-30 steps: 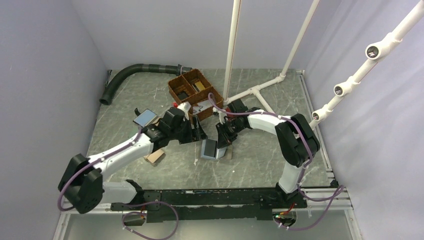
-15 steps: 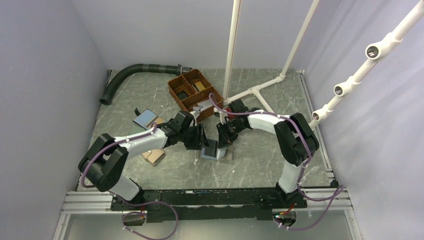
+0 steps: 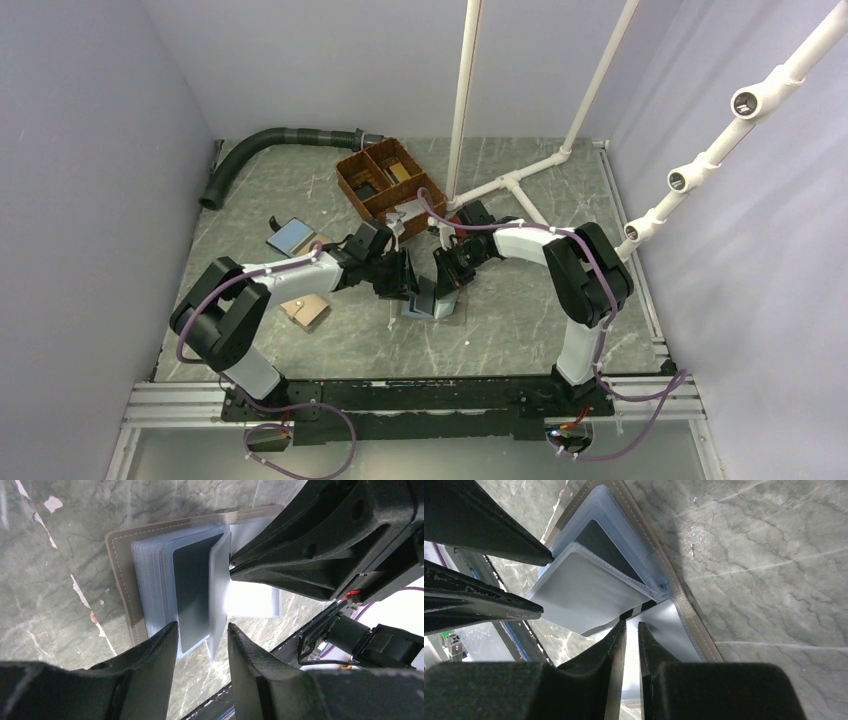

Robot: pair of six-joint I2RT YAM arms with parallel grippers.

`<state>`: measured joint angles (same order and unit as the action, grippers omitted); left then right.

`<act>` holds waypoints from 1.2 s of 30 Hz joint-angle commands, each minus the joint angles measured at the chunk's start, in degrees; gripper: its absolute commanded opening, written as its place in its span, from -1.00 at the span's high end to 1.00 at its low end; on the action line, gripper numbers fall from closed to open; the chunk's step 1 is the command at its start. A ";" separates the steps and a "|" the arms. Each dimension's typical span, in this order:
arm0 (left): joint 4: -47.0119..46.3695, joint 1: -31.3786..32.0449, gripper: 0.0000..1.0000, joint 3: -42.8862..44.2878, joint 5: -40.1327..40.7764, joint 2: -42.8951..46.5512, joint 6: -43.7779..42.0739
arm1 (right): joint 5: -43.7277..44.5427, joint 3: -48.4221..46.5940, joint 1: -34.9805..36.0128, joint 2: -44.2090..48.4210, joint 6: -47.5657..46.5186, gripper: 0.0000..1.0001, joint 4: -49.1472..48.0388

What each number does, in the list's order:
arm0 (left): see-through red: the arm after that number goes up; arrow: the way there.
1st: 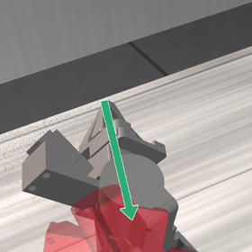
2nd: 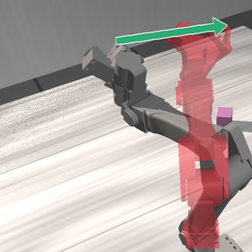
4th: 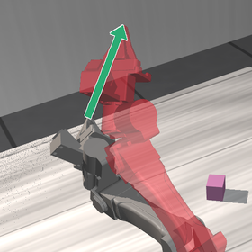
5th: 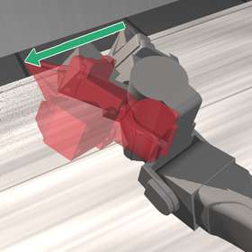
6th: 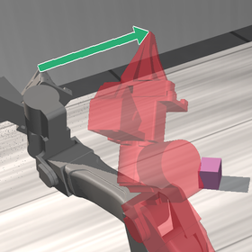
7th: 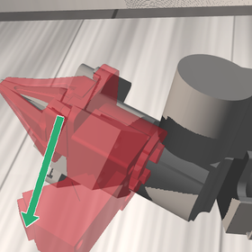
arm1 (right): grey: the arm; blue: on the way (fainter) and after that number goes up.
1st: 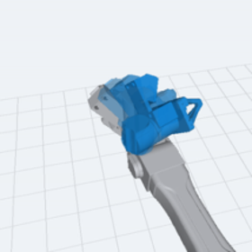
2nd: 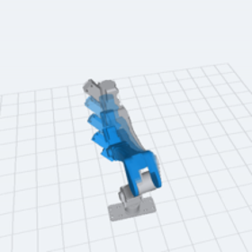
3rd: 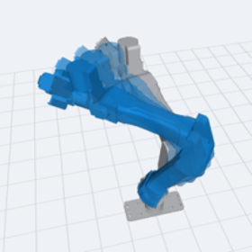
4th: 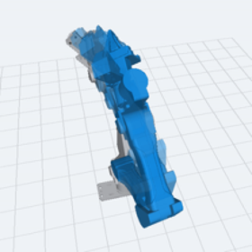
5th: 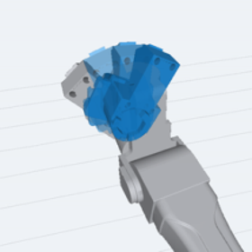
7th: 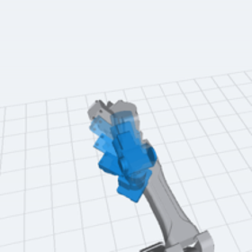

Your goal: Take the credit cards out of the card holder

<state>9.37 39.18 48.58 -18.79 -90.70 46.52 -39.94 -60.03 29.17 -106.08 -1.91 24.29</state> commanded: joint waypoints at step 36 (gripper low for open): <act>-4.79 0.19 0.14 3.11 -7.68 1.27 0.67 | -0.81 -0.77 -0.16 -1.00 -1.23 0.65 0.18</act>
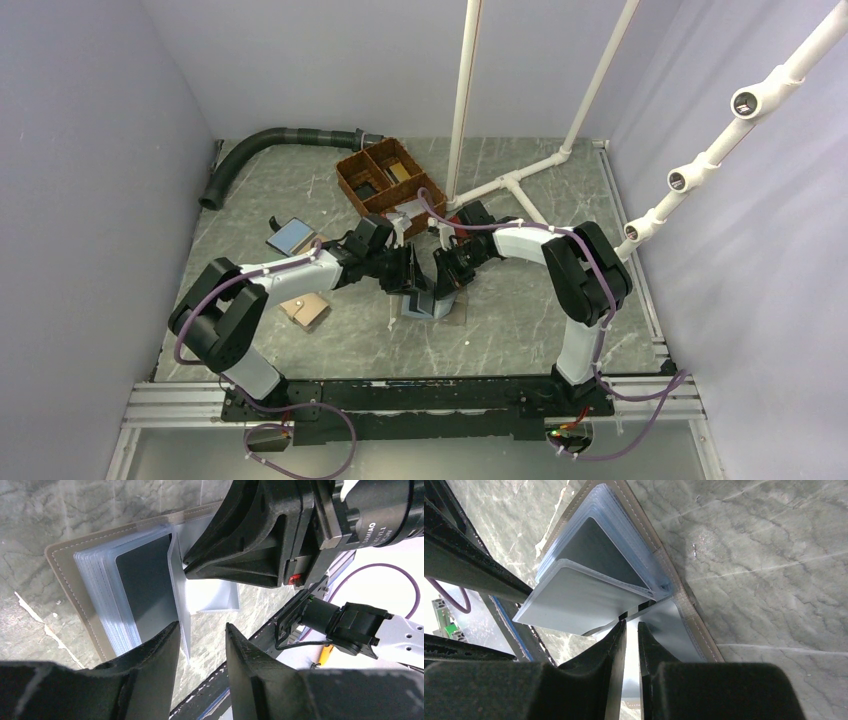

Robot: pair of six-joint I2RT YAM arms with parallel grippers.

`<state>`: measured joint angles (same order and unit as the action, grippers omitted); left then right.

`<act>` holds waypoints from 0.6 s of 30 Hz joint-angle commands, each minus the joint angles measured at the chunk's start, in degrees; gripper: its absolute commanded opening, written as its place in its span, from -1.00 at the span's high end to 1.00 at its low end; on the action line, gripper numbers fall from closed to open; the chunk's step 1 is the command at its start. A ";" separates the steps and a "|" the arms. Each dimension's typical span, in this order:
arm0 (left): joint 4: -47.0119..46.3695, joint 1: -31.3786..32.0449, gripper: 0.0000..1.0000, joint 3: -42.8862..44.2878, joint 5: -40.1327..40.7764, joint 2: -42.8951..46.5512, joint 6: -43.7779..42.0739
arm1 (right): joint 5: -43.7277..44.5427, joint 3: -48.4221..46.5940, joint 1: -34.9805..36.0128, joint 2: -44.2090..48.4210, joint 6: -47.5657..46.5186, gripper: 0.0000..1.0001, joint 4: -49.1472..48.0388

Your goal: Take the credit cards out of the card holder

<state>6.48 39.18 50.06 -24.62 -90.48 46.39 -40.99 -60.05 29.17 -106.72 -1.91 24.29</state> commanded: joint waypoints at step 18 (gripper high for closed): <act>7.51 1.34 0.64 7.49 -0.82 -3.34 -1.80 | -1.41 0.24 -0.25 2.41 -3.90 0.59 0.83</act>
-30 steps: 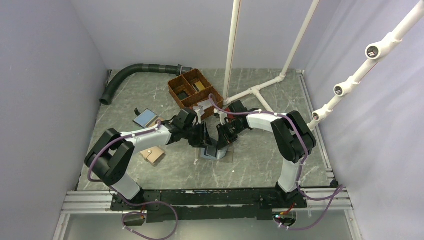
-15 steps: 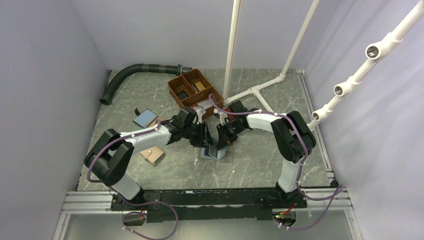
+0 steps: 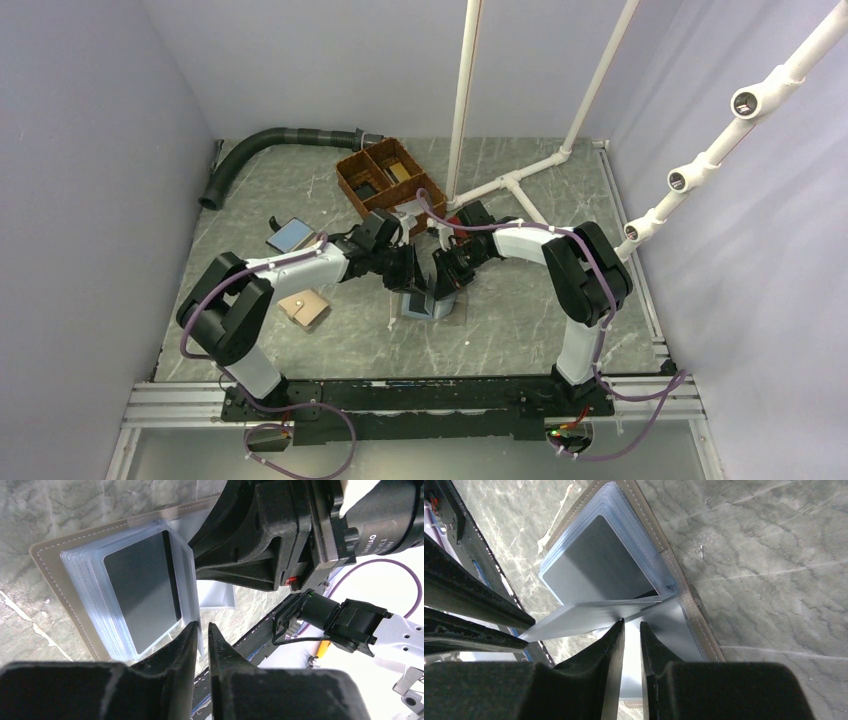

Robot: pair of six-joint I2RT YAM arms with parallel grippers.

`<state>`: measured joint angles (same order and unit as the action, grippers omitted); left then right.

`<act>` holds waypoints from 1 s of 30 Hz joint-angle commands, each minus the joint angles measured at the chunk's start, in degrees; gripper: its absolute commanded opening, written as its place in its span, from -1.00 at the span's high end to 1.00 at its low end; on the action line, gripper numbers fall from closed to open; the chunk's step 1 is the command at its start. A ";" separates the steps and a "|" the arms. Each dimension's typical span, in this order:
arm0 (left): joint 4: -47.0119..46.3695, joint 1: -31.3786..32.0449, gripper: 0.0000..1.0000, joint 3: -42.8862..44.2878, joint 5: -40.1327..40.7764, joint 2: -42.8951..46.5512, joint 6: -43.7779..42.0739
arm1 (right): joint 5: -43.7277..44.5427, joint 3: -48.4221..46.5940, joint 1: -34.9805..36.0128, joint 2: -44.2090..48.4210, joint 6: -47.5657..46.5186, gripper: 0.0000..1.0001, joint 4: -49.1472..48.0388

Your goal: Take the credit cards out of the card holder

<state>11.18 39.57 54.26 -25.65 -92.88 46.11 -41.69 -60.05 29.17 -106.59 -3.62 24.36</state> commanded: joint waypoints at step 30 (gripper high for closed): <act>7.51 5.10 0.34 13.12 2.10 -5.07 -2.78 | -2.08 2.61 -3.47 5.77 -5.70 0.54 2.18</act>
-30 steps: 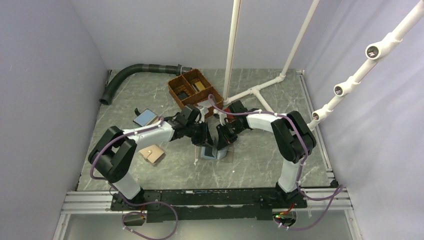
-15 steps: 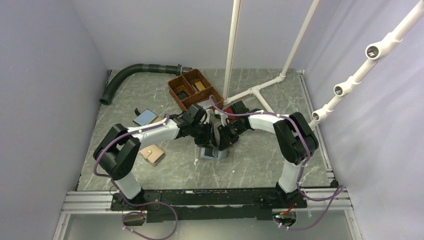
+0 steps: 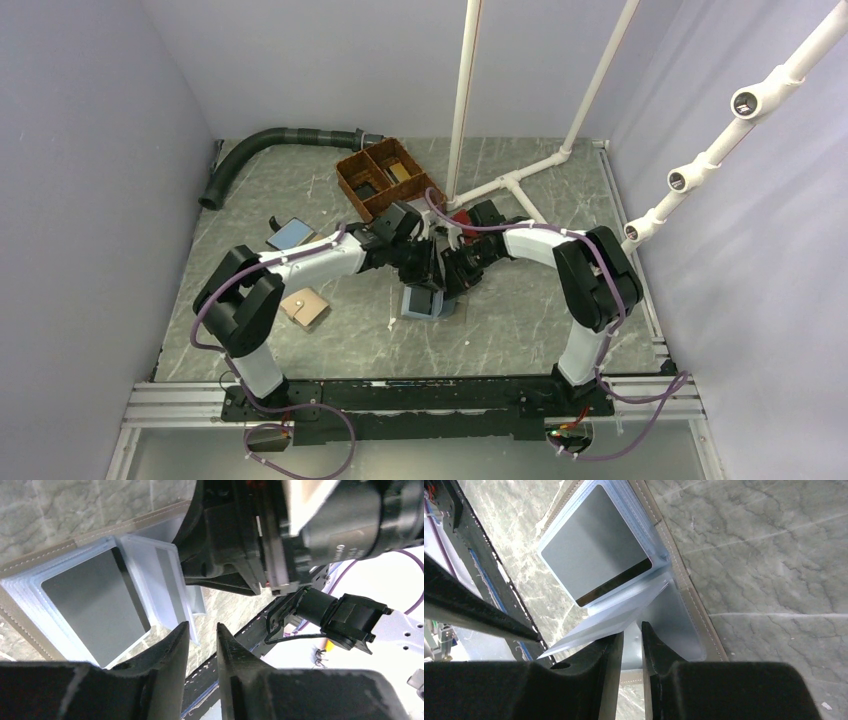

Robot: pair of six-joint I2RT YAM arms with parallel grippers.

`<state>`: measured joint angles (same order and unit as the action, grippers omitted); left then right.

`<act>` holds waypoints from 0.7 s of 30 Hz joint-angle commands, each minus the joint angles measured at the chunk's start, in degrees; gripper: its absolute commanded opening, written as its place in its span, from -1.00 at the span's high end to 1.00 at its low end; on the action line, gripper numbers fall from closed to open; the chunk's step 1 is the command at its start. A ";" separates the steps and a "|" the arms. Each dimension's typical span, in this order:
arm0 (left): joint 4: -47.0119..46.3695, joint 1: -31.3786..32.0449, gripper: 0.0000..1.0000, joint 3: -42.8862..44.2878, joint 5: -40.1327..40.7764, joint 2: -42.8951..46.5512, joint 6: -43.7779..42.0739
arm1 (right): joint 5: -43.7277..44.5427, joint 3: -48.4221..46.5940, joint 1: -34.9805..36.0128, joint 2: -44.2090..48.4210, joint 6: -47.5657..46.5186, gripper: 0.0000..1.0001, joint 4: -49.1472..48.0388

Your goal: Take the credit cards out of the card holder

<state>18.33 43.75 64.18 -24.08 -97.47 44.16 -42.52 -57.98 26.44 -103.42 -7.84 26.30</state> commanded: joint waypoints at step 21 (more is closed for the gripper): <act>0.81 1.34 -0.19 2.99 1.69 -3.15 -0.46 | -10.14 -0.88 -1.41 -0.33 5.08 0.59 -1.97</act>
<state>20.40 44.73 65.89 -21.80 -99.70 44.16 -45.91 -57.54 25.30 -103.07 -5.39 26.15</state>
